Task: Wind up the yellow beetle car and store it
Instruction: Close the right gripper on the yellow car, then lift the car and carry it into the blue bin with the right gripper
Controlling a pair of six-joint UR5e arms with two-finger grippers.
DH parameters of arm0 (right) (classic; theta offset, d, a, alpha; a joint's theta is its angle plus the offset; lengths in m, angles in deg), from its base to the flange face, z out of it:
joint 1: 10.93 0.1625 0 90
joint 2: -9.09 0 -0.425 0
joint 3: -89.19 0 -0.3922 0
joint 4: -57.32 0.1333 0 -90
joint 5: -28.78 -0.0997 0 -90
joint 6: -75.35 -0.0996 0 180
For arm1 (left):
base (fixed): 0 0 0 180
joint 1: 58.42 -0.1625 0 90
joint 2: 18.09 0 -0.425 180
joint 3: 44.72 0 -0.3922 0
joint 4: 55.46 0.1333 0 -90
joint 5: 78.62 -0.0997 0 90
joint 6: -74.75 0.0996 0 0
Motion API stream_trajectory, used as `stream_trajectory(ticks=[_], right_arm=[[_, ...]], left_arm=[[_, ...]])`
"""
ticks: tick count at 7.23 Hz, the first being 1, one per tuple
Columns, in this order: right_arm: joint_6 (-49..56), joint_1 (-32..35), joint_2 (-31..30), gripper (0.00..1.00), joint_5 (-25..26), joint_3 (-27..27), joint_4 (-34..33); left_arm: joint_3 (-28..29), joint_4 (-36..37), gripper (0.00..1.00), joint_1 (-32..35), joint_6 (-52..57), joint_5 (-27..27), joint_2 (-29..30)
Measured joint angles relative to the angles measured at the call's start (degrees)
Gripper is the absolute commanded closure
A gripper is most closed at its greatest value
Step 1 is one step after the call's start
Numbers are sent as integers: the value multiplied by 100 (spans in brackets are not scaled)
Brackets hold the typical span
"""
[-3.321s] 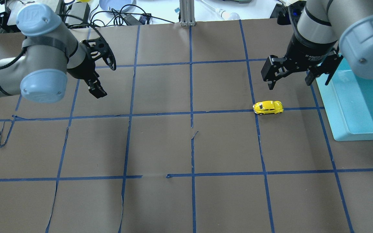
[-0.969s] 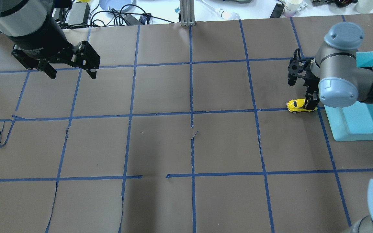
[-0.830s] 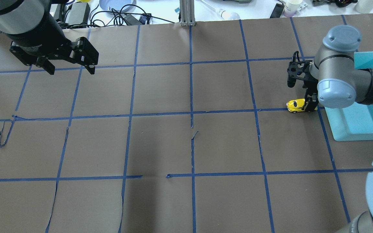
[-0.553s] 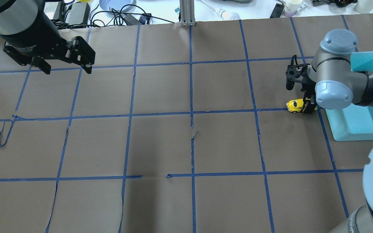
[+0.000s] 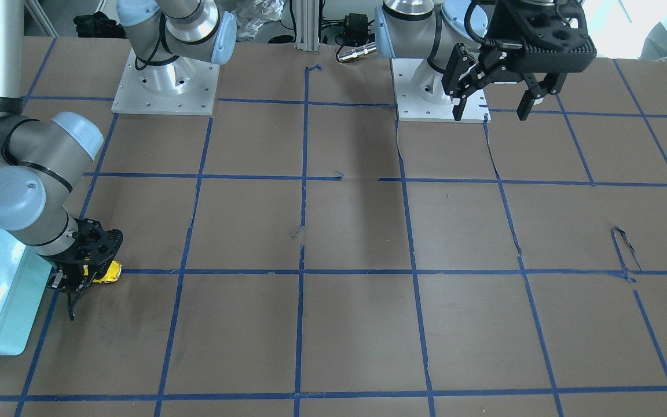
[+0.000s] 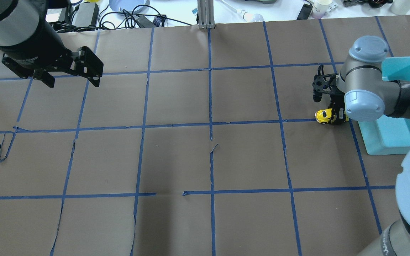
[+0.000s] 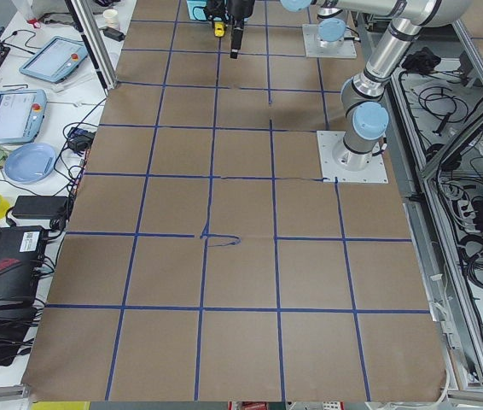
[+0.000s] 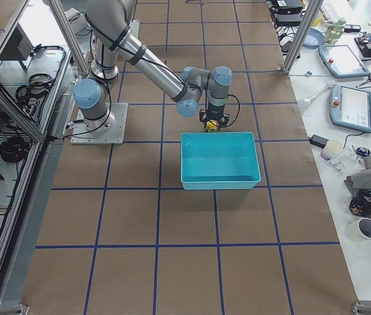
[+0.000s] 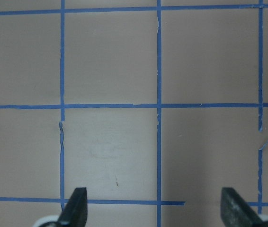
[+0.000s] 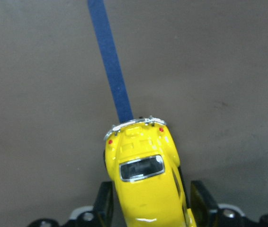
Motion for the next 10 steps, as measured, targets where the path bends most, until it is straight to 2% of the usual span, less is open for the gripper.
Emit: stream_trajectory(ticks=[4, 5, 7, 9, 10], right_arm=[[116, 74, -240, 100, -54, -253, 294], [88, 122, -423, 100, -143, -494, 725], [73, 153, -699, 100, -229, -1294, 2046], [182, -34, -782, 100, 36, -2243, 3268], [480, -312, -768, 100, 222, -2459, 3498]], left_arm=[[99, -52, 0, -6, -133, 61, 153], [317, -224, 0, -20, -159, 63, 234], [663, -479, 0, -14, -155, 69, 440], [346, -210, 0, 41, -151, 70, 410], [169, 122, 0, 61, -183, 71, 383]])
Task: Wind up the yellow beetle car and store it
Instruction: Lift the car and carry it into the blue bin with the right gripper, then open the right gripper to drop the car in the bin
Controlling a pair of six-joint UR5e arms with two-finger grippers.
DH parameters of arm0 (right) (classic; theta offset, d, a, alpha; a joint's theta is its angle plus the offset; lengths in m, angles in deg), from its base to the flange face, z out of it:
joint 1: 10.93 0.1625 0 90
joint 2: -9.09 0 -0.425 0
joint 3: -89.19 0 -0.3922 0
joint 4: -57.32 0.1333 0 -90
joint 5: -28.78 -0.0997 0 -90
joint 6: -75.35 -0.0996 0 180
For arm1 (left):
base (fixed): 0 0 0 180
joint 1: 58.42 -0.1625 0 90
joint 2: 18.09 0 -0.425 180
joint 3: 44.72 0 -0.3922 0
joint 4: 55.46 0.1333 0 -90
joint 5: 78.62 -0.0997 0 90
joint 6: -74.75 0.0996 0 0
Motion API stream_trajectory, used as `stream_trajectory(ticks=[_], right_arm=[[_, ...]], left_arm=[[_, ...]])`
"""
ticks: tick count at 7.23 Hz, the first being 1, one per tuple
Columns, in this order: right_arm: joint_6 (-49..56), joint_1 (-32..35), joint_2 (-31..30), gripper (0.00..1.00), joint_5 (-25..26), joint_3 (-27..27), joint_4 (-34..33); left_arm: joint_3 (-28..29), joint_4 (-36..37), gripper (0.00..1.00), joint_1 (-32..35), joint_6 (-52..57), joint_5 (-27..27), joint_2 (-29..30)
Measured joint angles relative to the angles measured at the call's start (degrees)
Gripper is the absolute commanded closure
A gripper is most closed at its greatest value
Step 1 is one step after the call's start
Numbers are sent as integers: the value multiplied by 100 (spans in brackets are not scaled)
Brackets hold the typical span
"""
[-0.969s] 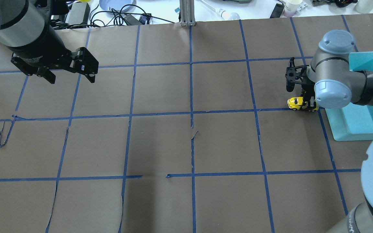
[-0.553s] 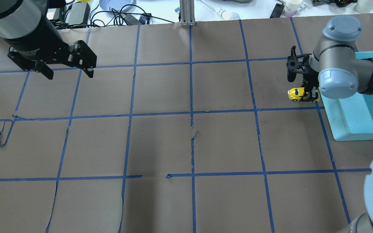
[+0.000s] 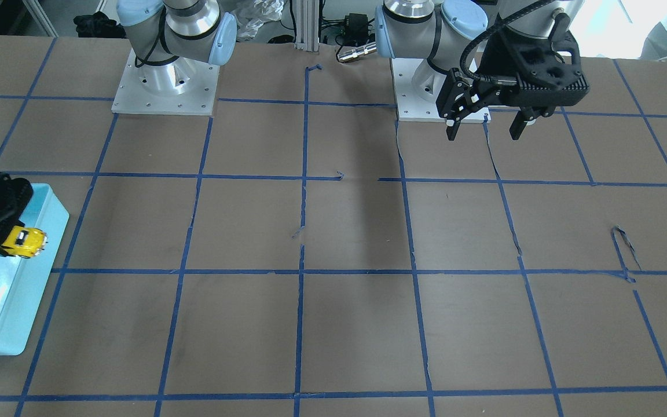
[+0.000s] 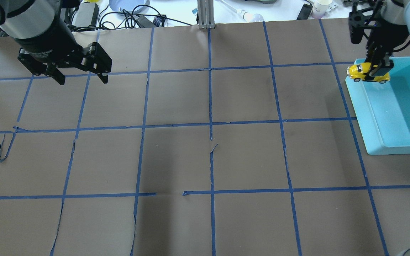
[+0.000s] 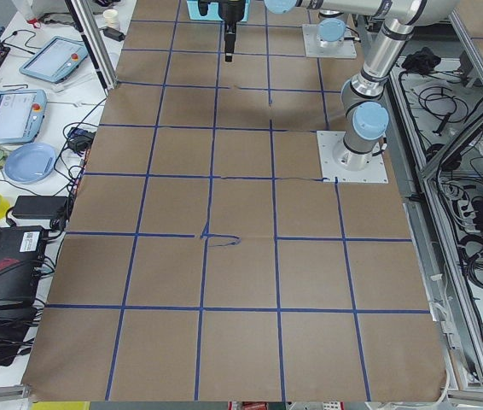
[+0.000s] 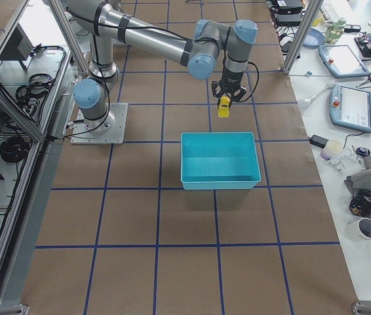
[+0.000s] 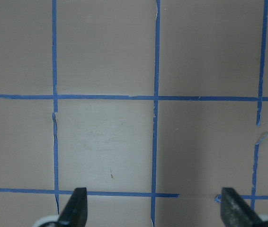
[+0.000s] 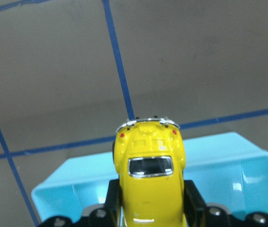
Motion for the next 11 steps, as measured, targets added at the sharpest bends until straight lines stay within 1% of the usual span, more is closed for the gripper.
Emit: stream_trajectory(ticks=[2, 3, 5, 6, 8, 9, 10, 11], right_arm=[[795, -663, 123, 100, 131, -79, -7], [1020, -884, 260, 100, 145, -10, -254], [1334, -1056, 576, 100, 159, 472, -1208], [1376, -1081, 636, 100, 159, 703, -1486], [1395, -1099, 800, 100, 187, 942, -1803], [1397, -1101, 965, 94, 271, 981, -2013], [1389, -1103, 1096, 45, 350, 1002, -2168], [1370, -1103, 1183, 0, 364, 1018, -2238]], left_arm=[[-134, 310, 0, -6, -4, -35, -22], [-149, 360, 0, -22, -21, -48, -31], [-185, 405, 0, -31, -59, -50, -36], [-209, 413, 0, -26, -70, -56, -39], [-221, 422, 0, -21, -72, -50, -44], [-220, 436, 0, -25, -72, -52, -45], [-219, 451, 0, -33, -74, -54, -45], [-219, 458, 0, -35, -98, -44, -44]])
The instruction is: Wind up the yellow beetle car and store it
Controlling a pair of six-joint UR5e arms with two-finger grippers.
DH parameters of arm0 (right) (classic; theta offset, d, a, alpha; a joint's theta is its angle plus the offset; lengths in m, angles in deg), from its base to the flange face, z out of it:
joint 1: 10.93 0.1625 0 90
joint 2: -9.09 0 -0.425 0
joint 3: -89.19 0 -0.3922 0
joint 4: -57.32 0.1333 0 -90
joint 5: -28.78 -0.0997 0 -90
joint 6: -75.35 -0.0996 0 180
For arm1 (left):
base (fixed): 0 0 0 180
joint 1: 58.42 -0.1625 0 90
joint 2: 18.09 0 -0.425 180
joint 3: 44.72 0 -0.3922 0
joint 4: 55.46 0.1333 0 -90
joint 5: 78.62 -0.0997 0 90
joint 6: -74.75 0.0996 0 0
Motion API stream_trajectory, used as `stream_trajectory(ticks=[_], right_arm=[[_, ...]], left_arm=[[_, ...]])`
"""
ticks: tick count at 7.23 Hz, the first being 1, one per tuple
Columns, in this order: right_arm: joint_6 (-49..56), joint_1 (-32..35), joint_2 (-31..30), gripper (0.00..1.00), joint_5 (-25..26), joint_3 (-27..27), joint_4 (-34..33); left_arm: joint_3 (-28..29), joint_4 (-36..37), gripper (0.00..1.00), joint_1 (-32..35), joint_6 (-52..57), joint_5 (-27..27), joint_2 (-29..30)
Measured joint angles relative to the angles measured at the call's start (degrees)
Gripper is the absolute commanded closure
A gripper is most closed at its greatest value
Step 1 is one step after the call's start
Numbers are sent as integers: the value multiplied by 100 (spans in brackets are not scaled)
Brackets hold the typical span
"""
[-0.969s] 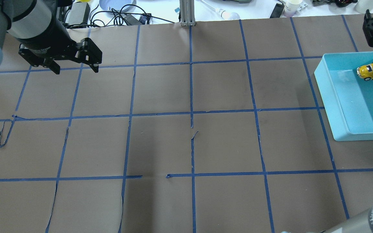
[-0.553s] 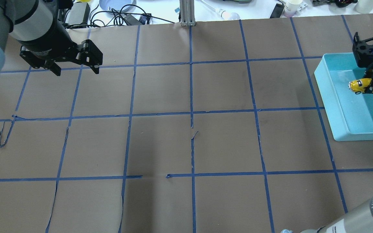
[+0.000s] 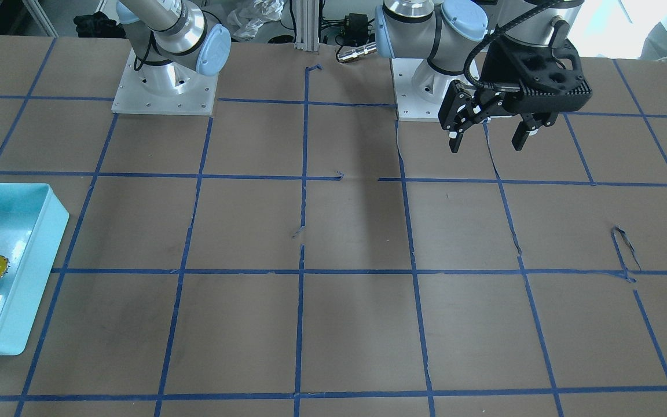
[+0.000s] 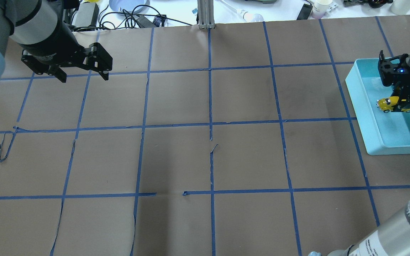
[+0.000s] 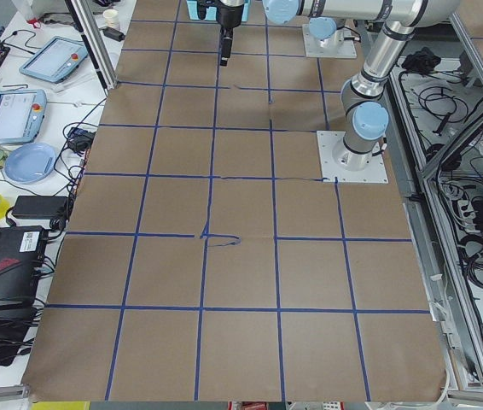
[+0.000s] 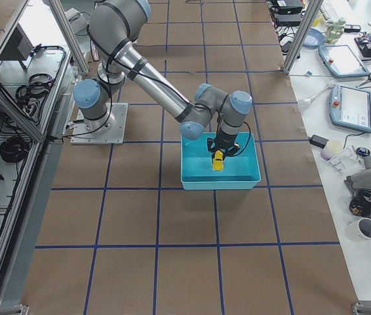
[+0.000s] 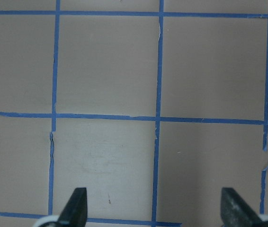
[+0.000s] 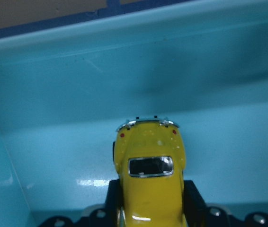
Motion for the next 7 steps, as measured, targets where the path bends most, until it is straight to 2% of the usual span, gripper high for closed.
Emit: stream_trajectory(ticks=[2, 4, 7], right_arm=[[-42, 0, 39, 0, -61, -8, -28], [-275, 1, -189, 4, -60, -58, 9], [-1648, 37, -1230, 3, 0, -80, 731]], left_arm=[[-6, 4, 0, 0, -55, 14, 6], [-7, 4, 0, -2, -62, 3, 7], [-7, 3, 0, 2, -88, 1, 6]])
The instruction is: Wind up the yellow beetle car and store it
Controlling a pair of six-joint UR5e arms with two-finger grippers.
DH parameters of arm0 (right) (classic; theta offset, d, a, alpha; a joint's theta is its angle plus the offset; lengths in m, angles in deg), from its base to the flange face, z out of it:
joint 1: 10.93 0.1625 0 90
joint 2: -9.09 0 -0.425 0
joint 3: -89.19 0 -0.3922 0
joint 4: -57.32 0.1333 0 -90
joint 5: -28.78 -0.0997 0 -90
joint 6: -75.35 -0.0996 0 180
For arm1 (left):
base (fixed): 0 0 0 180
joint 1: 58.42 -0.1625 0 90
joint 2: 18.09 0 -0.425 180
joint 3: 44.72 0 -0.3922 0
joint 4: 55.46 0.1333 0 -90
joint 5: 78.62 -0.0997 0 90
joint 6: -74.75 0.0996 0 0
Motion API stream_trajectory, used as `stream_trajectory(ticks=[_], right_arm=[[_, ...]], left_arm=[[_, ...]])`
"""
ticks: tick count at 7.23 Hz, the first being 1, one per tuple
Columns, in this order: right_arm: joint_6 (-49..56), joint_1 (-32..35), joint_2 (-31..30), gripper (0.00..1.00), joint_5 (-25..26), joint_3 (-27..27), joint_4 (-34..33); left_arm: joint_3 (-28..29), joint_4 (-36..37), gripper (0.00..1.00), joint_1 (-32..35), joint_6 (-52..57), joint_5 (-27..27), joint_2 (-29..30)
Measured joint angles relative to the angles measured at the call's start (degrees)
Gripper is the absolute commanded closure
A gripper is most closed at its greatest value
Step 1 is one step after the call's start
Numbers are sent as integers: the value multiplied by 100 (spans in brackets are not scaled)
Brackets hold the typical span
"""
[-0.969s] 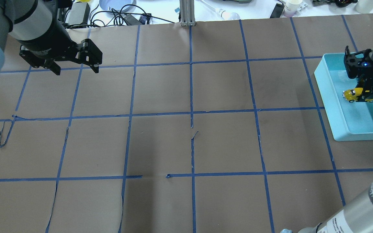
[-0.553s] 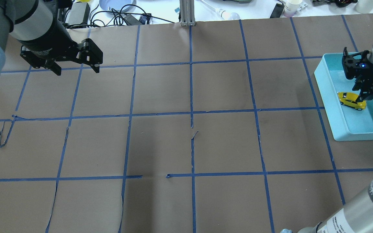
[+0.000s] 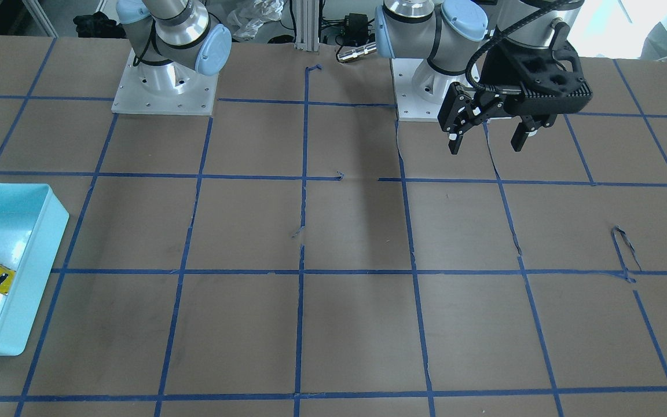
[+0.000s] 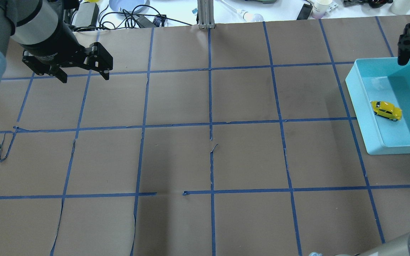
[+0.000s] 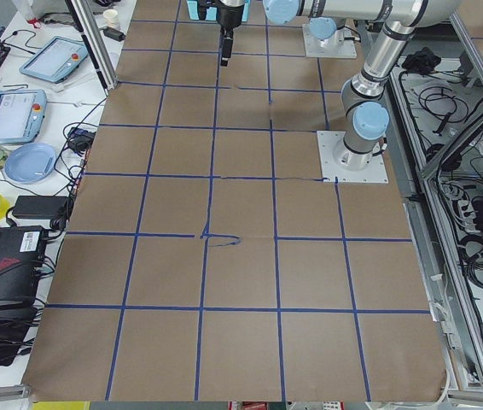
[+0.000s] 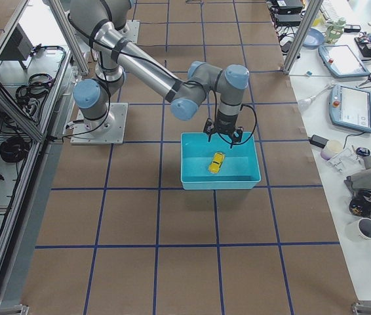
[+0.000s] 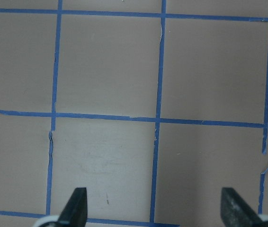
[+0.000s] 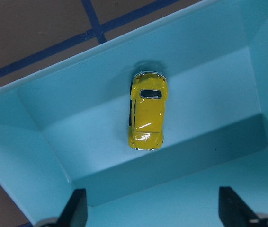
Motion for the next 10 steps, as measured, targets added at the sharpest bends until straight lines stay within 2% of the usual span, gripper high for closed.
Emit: stream_trajectory(ticks=[2, 4, 5, 7, 9, 10], right_arm=[[-2047, 22, -532, 0, -66, -87, 791], [-4481, 222, -909, 0, -627, -271, 1703], [-5440, 544, -1094, 0, -820, -413, 2128], [-6539, 1204, -1202, 0, -909, -676, 2616], [-7198, 1631, -1224, 0, -1232, -745, 2746], [-8003, 1975, -1231, 0, -1368, -745, 2762]], left_arm=[[0, -6, 0, 0, -7, -2, -6], [-2, -7, 0, 0, -9, -7, -7], [-6, -7, 0, 0, -9, -8, -7], [-8, -7, 0, -5, -9, -9, -7], [-6, -2, 0, -8, 3, -9, -7], [-6, 0, 0, -11, 10, -7, -7]])
